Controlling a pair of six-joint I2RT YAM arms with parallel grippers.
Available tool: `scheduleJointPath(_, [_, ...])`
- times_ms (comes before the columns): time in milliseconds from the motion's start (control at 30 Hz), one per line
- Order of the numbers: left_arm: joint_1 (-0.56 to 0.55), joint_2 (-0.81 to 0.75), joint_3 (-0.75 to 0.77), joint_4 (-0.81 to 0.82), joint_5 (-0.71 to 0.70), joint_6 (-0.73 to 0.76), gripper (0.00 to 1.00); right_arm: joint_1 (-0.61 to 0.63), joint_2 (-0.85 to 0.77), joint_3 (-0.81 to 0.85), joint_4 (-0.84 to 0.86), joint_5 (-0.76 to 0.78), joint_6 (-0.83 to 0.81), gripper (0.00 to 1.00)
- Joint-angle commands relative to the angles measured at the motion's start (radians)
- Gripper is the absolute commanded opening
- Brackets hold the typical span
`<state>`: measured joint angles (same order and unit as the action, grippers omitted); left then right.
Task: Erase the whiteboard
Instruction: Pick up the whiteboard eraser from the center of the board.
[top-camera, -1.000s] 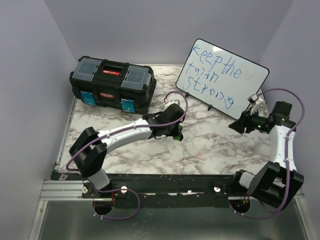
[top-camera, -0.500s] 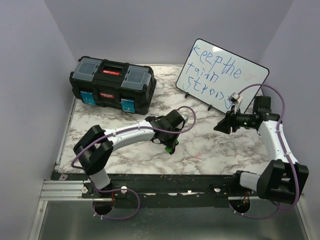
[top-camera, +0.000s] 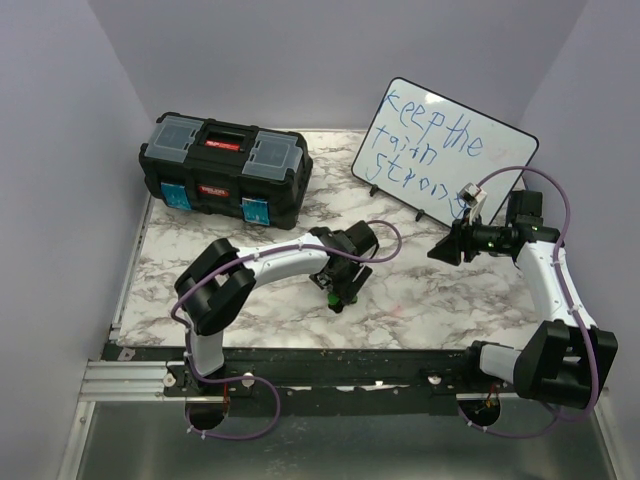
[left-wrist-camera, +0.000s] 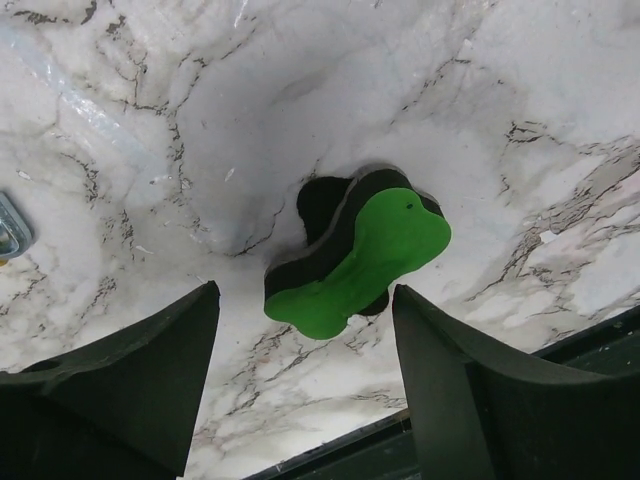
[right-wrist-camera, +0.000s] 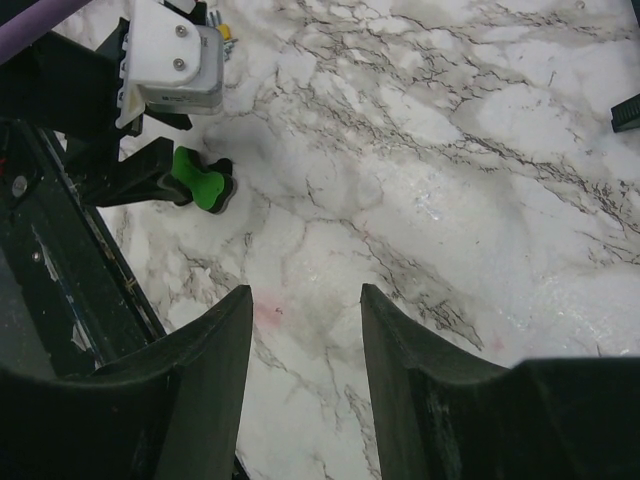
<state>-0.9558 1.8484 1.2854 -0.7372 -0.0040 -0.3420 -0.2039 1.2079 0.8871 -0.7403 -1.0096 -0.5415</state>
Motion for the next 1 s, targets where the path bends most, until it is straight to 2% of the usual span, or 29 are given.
scheduleJointPath(0, [0.008, -0.052, -0.030, 0.027, 0.004, -0.043, 0.69, 0.003, -0.009, -0.004, 0.019, 0.016, 0.012, 0.50])
scheduleJointPath(400, [-0.003, -0.046, -0.061, 0.085, 0.180, 0.125, 0.65, 0.004, 0.001, 0.000, 0.018, 0.020, 0.017, 0.50])
scheduleJointPath(633, [-0.032, 0.001, -0.050, 0.060, 0.092, 0.138, 0.57, 0.004, 0.008, 0.001, 0.019, 0.022, 0.020, 0.50])
scheduleJointPath(767, [-0.058, 0.023, -0.027, 0.029, 0.021, 0.123, 0.59, 0.004, 0.015, 0.003, 0.018, 0.023, 0.020, 0.50])
scheduleJointPath(967, [-0.072, 0.021, -0.029, 0.044, 0.012, 0.023, 0.61, 0.004, 0.012, 0.003, 0.017, 0.024, 0.020, 0.50])
